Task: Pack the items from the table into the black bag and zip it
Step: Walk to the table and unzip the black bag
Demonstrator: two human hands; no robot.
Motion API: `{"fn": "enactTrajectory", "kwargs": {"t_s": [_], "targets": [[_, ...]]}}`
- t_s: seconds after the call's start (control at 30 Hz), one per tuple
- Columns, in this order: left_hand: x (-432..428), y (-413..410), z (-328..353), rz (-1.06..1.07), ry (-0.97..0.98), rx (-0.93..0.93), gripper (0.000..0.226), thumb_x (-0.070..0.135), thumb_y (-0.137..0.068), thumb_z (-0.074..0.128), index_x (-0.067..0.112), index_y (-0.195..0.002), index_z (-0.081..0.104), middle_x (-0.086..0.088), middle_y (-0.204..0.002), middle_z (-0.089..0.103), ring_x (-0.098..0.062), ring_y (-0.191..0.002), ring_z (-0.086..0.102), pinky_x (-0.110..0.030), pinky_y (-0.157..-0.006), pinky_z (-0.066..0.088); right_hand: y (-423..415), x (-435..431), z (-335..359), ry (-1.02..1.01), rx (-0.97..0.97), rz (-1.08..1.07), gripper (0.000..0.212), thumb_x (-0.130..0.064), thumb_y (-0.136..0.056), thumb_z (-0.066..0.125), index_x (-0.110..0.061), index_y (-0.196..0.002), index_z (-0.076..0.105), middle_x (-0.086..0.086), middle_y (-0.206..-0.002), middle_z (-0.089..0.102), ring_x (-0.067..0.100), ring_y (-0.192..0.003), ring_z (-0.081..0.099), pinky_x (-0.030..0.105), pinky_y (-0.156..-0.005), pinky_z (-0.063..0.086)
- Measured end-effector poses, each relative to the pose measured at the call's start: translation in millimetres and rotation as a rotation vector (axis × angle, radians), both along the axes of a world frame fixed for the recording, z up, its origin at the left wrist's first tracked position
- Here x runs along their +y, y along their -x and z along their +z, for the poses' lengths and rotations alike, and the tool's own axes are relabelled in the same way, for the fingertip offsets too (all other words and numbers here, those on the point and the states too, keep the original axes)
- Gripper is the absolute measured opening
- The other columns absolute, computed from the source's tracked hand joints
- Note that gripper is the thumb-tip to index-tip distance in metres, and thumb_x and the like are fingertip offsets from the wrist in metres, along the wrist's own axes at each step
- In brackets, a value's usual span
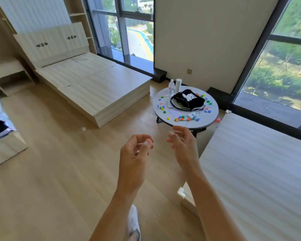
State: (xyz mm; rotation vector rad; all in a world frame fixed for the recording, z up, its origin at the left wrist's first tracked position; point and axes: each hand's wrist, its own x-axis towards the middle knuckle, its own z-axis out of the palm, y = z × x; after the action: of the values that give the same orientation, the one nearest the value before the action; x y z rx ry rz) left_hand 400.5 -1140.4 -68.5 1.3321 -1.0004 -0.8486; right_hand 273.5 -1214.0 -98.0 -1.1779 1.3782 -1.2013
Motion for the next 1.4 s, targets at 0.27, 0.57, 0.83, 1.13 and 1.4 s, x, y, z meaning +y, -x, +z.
{"fn": "enactTrajectory", "kwargs": {"t_s": [0.27, 0.57, 0.83, 1.13, 1.4], "targets": [[-180.8, -51.6, -9.5, -0.179, -0.021, 0.003, 0.018, 0.031, -0.085, 0.055, 0.021, -0.091, 0.070, -0.006, -0.090, 0.073, -0.026, -0.089, 0.068, -0.039, -0.081, 0.052, -46.3, -152.5, -9.4, -0.028, -0.026, -0.138, 0.023, -0.026, -0.094, 0.066, -0.023, -0.116, 0.062, -0.001, -0.101, 0.072, 0.017, -0.093, 0.071, 0.034, -0.086, 0.054], [-332.8, -80.3, -8.4, -0.360, -0.059, -0.020, 0.018, 0.033, -0.086, 0.055, 0.024, -0.092, 0.069, 0.000, -0.091, 0.074, -0.016, -0.087, 0.070, -0.035, -0.082, 0.053, -67.3, -279.4, -17.9, -0.087, -0.052, -0.295, 0.022, -0.027, -0.096, 0.065, -0.025, -0.118, 0.062, 0.002, -0.112, 0.070, 0.015, -0.093, 0.073, 0.036, -0.088, 0.057], [-474.3, -97.5, -40.5, -0.413, -0.125, -0.046, 0.017, 0.036, -0.085, 0.055, 0.028, -0.090, 0.069, 0.004, -0.090, 0.075, -0.015, -0.087, 0.070, -0.036, -0.083, 0.053, -77.2, -420.6, -47.6, -0.140, -0.095, -0.357, 0.016, -0.024, -0.097, 0.062, -0.022, -0.113, 0.062, 0.005, -0.107, 0.071, 0.014, -0.088, 0.073, 0.029, -0.076, 0.054], [-667.9, -88.7, -49.8, -0.471, -0.143, -0.158, 0.017, 0.041, -0.086, 0.055, 0.033, -0.089, 0.069, 0.007, -0.092, 0.075, -0.013, -0.089, 0.071, -0.032, -0.077, 0.053, -79.9, -614.9, -64.7, -0.167, -0.163, -0.333, 0.024, -0.028, -0.097, 0.061, -0.023, -0.120, 0.060, -0.001, -0.108, 0.070, 0.008, -0.087, 0.072, 0.030, -0.079, 0.054], [-784.2, -75.2, -64.0, -0.549, -0.218, -0.133, 0.019, 0.035, -0.086, 0.055, 0.023, -0.093, 0.069, 0.000, -0.091, 0.074, -0.020, -0.090, 0.070, -0.043, -0.082, 0.057, -68.7, -699.5, -82.4, -0.256, -0.131, -0.425, 0.022, -0.029, -0.096, 0.061, -0.025, -0.118, 0.060, -0.001, -0.111, 0.068, 0.009, -0.088, 0.072, 0.033, -0.084, 0.055]]}}
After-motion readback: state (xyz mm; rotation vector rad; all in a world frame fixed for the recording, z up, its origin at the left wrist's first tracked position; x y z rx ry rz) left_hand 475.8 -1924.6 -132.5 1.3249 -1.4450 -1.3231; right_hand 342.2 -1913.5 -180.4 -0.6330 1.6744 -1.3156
